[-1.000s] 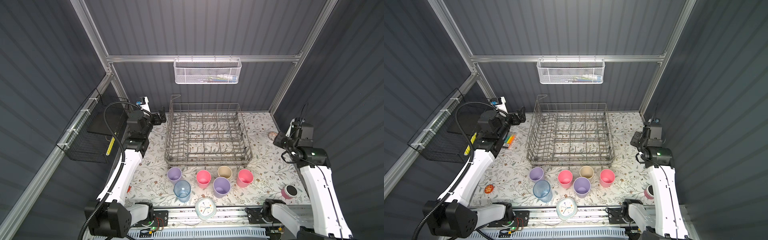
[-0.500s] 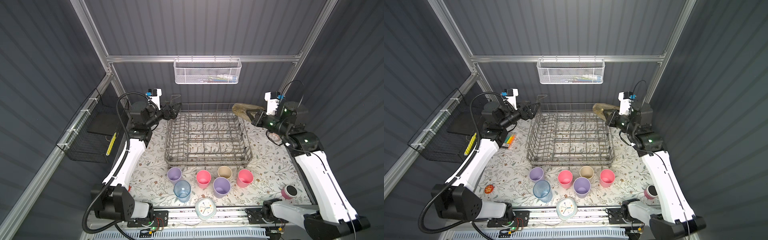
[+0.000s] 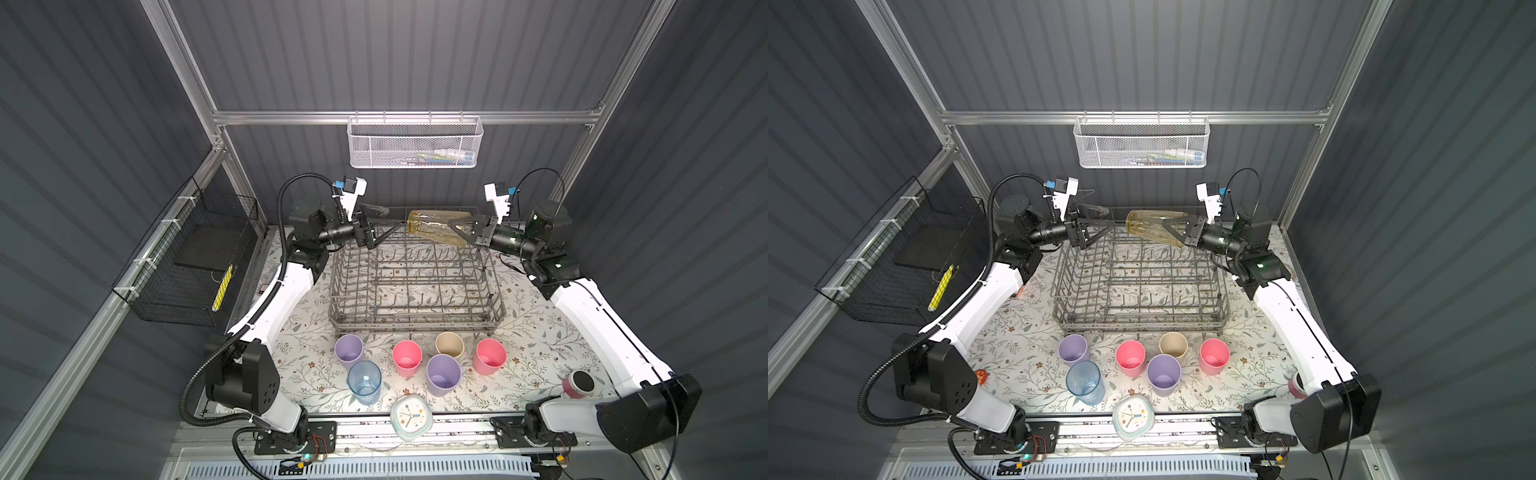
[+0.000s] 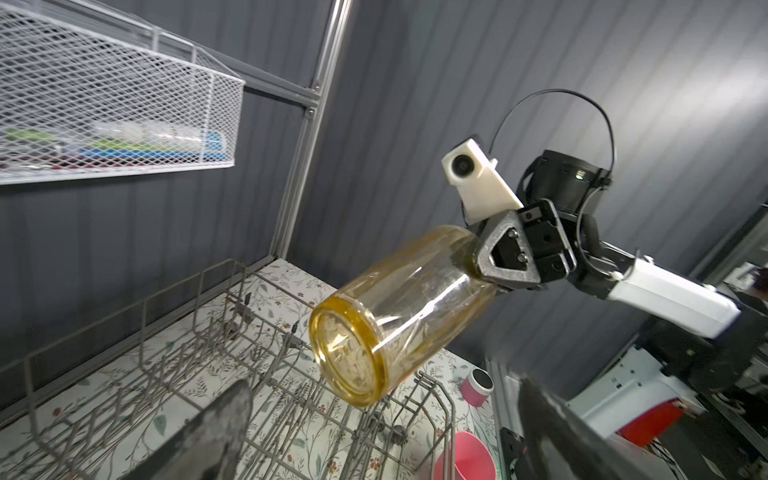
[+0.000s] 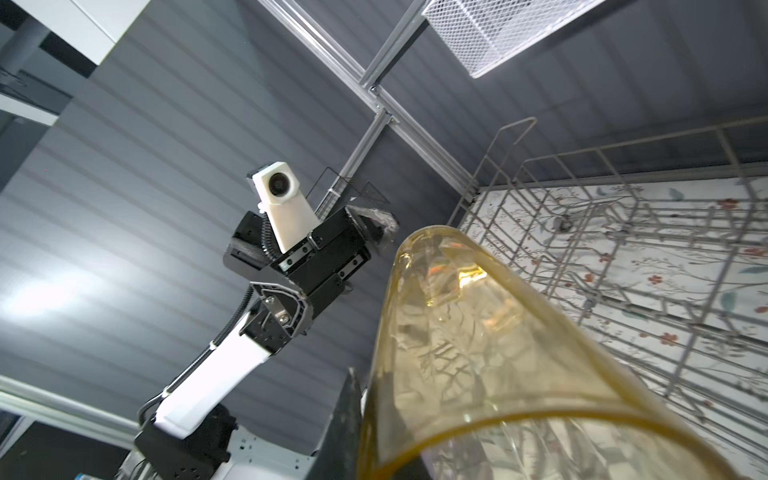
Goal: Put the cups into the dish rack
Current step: 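Lift the amber cup above the rack while the left gripper reaches toward it, then close the left gripper on the amber cup's far end while the right gripper holds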
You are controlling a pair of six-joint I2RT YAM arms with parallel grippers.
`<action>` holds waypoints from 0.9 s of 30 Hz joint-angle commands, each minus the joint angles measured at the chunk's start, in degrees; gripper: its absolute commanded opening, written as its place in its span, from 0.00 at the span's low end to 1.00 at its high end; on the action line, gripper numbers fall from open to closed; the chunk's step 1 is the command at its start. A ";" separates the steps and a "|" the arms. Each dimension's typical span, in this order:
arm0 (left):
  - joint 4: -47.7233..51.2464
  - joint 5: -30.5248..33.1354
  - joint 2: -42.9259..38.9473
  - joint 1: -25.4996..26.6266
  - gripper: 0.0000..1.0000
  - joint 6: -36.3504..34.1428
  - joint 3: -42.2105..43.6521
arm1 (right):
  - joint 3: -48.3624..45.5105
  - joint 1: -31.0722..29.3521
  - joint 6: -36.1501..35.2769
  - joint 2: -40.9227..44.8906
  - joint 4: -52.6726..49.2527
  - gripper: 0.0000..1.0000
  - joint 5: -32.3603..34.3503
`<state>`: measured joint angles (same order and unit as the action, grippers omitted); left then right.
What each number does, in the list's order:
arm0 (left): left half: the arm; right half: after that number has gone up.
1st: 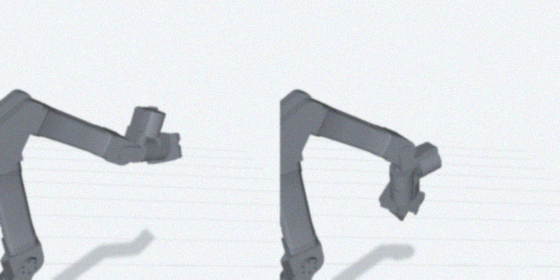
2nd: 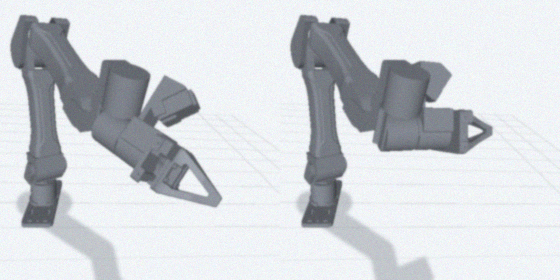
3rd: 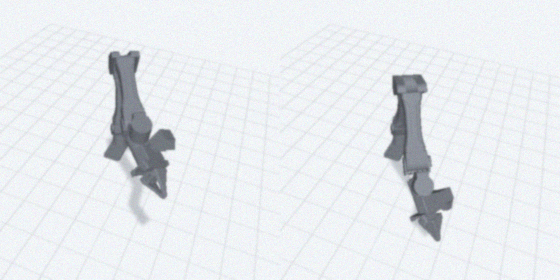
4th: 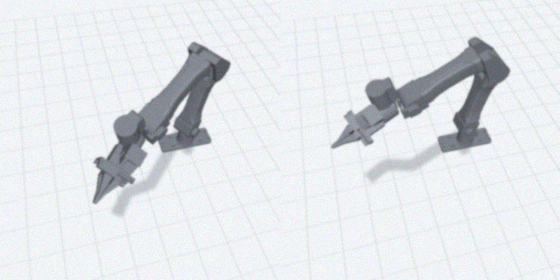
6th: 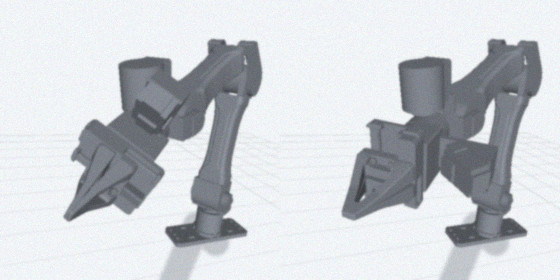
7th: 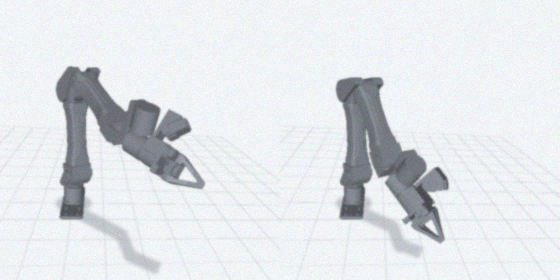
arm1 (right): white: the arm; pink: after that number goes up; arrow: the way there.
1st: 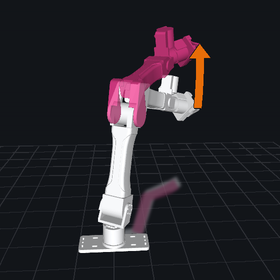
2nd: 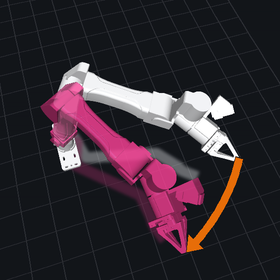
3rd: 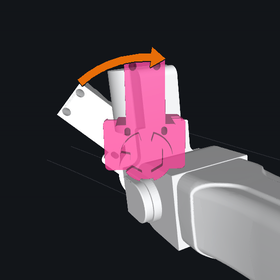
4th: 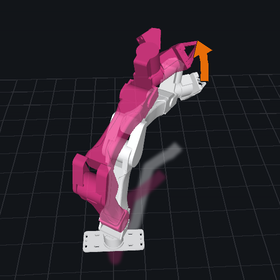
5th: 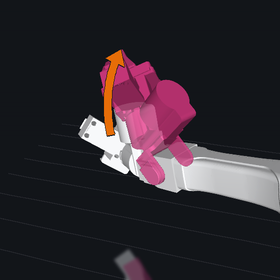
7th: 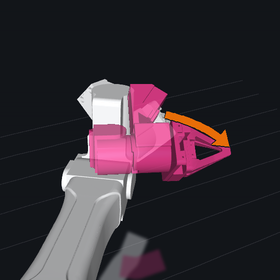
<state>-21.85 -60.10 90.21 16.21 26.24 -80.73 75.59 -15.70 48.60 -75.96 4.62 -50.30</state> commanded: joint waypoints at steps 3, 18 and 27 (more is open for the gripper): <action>-1.00 -7.73 1.71 0.32 0.99 0.01 -2.27 | -1.59 -0.20 5.36 -0.41 10.89 0.00 -8.03; -1.36 -13.72 4.00 2.70 0.98 0.19 -3.50 | -5.78 -0.89 27.43 -7.66 43.35 0.00 -15.93; -1.02 -14.85 3.74 2.87 0.95 -0.53 -3.52 | -4.34 -2.17 30.50 -10.96 46.79 0.00 -17.18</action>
<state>-22.37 -73.14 94.17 18.72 26.17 -82.56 69.82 -16.99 77.32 -86.39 46.65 -66.08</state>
